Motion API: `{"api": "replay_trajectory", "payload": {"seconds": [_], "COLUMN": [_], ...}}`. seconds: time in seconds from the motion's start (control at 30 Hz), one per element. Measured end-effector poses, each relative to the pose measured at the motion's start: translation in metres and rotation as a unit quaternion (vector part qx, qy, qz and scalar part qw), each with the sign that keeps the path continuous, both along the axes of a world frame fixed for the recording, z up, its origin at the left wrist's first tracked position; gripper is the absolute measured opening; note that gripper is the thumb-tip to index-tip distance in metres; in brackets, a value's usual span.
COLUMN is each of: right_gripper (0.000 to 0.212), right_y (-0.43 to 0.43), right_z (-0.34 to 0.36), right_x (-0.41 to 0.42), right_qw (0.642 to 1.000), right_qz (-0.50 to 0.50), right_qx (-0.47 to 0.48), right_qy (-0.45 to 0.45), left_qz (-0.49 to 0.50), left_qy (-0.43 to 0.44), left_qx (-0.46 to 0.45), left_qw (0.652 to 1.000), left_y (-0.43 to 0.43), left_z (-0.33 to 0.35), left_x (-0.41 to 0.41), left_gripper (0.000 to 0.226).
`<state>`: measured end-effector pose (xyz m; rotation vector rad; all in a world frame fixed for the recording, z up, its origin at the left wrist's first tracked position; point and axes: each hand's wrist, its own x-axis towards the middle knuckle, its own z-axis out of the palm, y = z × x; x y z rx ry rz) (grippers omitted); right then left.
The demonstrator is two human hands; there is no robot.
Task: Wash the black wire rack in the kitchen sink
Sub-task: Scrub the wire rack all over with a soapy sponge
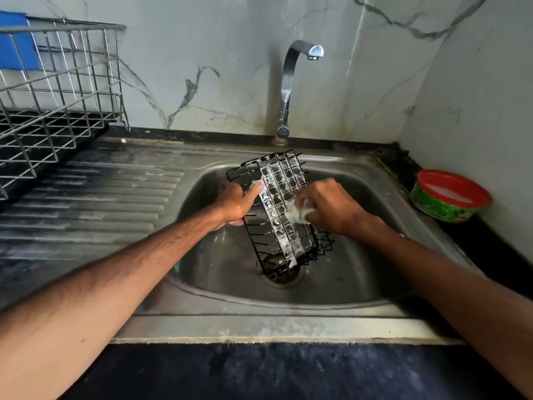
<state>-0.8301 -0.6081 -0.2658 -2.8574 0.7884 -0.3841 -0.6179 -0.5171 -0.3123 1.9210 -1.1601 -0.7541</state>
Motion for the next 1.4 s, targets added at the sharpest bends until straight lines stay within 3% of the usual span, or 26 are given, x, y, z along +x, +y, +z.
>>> {"api": "replay_trajectory", "payload": {"seconds": [0.2,0.27,0.33,0.5,0.57,0.7,0.87,1.07,1.13,1.2,1.27,1.33,1.4], "right_gripper": [0.023,0.022,0.022,0.02,0.019,0.019,0.022,0.027,0.021,0.014,0.009,0.013,0.012], "right_y": [0.002,0.001,-0.003,-0.021,-0.024,-0.017,-0.004,-0.005,-0.013,-0.021,-0.023,-0.023,-0.02], "right_z": [-0.021,-0.024,-0.019,0.006,0.007,0.004,-0.001,-0.024,-0.023,-0.016,-0.007,-0.005,-0.008], "right_x": [-0.011,-0.011,-0.011,-0.005,-0.005,-0.009,-0.015,-0.022,-0.022,-0.019,-0.014,-0.007,-0.005], "right_qw": [0.98,0.976,0.984,0.996,0.996,0.998,0.98,0.949,0.963,0.988,0.989,0.985,0.989], "right_qz": [0.035,0.032,0.024,-0.058,-0.055,-0.056,-0.106,-0.085,-0.098,-0.116,-0.112,-0.112,-0.126], "right_qx": [0.039,0.027,0.026,0.015,0.011,0.001,-0.108,0.007,0.027,0.055,0.067,0.067,0.057], "right_qy": [0.193,0.216,0.172,-0.062,-0.067,0.002,0.132,0.303,0.248,0.09,-0.074,-0.112,-0.061], "left_qz": [0.002,-0.003,-0.008,-0.006,-0.005,-0.003,-0.01,-0.009,-0.01,-0.01,-0.012,-0.015,-0.015], "left_qy": [-0.015,-0.015,-0.013,-0.029,-0.03,-0.036,-0.038,-0.037,-0.04,-0.037,-0.032,-0.034,-0.041], "left_qx": [-0.002,-0.001,-0.002,-0.004,-0.007,-0.017,-0.014,-0.022,-0.019,-0.022,-0.023,-0.021,-0.017], "left_qw": [1.0,1.0,1.0,1.0,1.0,0.999,0.999,0.999,0.999,0.999,0.999,0.999,0.999], "left_y": [0.003,0.003,0.003,0.004,0.003,0.002,0.003,0.002,0.002,0.001,0.001,0.003,0.003], "left_z": [0.005,0.006,0.005,0.005,0.007,0.005,0.007,0.006,0.004,0.003,0.002,0.004,0.005], "left_x": [-0.003,-0.004,-0.003,0.0,-0.002,-0.001,-0.001,0.0,0.002,0.004,0.004,0.002,0.0], "left_gripper": [0.063,0.063,0.064,0.063,0.063,0.065,0.064,0.063,0.063,0.063,0.063,0.062,0.063]}}
